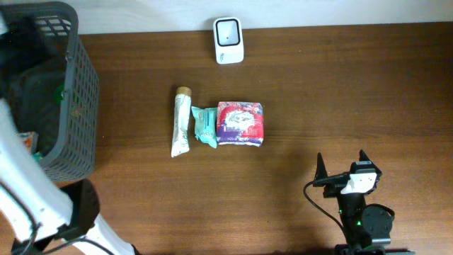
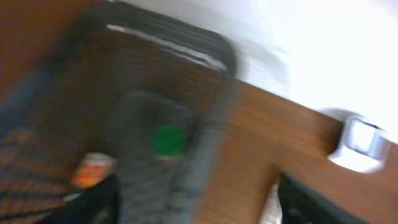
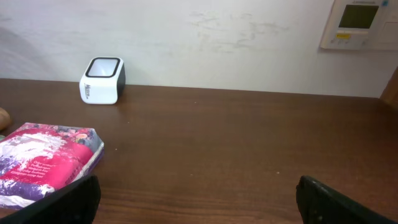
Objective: Scan the item barcode
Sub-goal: 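Pick the small green tissue pack, place right of pink pack, then pick the orange tissue pack, place between pink and green packs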
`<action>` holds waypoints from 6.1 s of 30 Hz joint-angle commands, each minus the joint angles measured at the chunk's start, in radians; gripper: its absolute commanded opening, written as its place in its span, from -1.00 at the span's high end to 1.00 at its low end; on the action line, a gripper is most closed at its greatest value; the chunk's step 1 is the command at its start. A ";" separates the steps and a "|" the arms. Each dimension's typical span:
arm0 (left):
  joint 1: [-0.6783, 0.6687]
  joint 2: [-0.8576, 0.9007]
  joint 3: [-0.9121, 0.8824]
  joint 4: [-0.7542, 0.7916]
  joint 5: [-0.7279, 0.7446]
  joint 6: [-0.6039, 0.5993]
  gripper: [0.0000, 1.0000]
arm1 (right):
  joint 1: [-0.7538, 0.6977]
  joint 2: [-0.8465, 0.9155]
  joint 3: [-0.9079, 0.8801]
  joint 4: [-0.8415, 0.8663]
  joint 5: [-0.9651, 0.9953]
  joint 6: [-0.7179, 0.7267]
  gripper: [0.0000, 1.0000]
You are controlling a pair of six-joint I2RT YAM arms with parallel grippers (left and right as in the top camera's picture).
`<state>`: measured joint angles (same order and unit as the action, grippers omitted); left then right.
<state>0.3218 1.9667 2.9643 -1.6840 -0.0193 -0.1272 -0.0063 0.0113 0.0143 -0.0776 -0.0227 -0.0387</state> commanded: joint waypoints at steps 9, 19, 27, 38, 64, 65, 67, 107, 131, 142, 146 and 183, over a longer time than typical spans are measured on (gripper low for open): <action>0.229 -0.002 -0.712 0.157 -0.348 -0.035 -0.47 | 0.005 -0.006 -0.009 -0.001 0.009 -0.006 -0.97; 0.237 0.000 -1.239 0.500 -0.367 -0.036 -0.48 | 0.005 -0.006 -0.009 -0.001 0.009 -0.006 -0.97; 0.286 0.003 -1.413 0.661 -0.369 -0.036 -0.21 | 0.005 -0.006 -0.009 -0.001 0.009 -0.006 -0.97; 0.357 0.004 -1.540 0.827 -0.227 -0.035 -0.01 | 0.005 -0.006 -0.009 -0.001 0.009 -0.006 -0.97; 0.301 -0.631 -1.162 0.770 0.556 -0.055 1.00 | 0.005 -0.006 -0.009 -0.001 0.009 -0.006 -0.97; 0.256 -0.649 -1.162 0.767 0.592 -0.011 1.00 | 0.005 -0.006 -0.009 -0.001 0.009 -0.006 -0.97; 0.140 -0.653 -1.163 0.758 0.635 0.088 1.00 | 0.005 -0.006 -0.009 -0.001 0.009 -0.006 -0.97; -1.023 0.257 -1.215 1.130 0.280 0.356 0.98 | 0.005 -0.006 -0.009 -0.001 0.009 -0.006 -0.97; -0.187 -0.397 -0.883 0.521 -0.027 0.326 -0.98 | 0.005 -0.006 -0.009 -0.001 0.009 -0.006 -0.97; 0.208 -0.170 -0.889 0.366 -0.247 0.229 -0.99 | 0.005 -0.006 -0.009 -0.001 0.009 -0.006 -0.97; 0.242 -0.022 -0.890 0.358 -0.271 0.180 -0.83 | 0.005 -0.006 -0.009 -0.001 0.009 -0.006 -0.97; 0.256 0.367 -1.117 0.697 -0.494 0.097 -0.08 | 0.005 -0.006 -0.009 -0.001 0.009 -0.006 -0.97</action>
<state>0.5610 2.2864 1.8572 -0.9890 -0.5125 -0.0242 -0.0063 0.0113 0.0143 -0.0776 -0.0227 -0.0391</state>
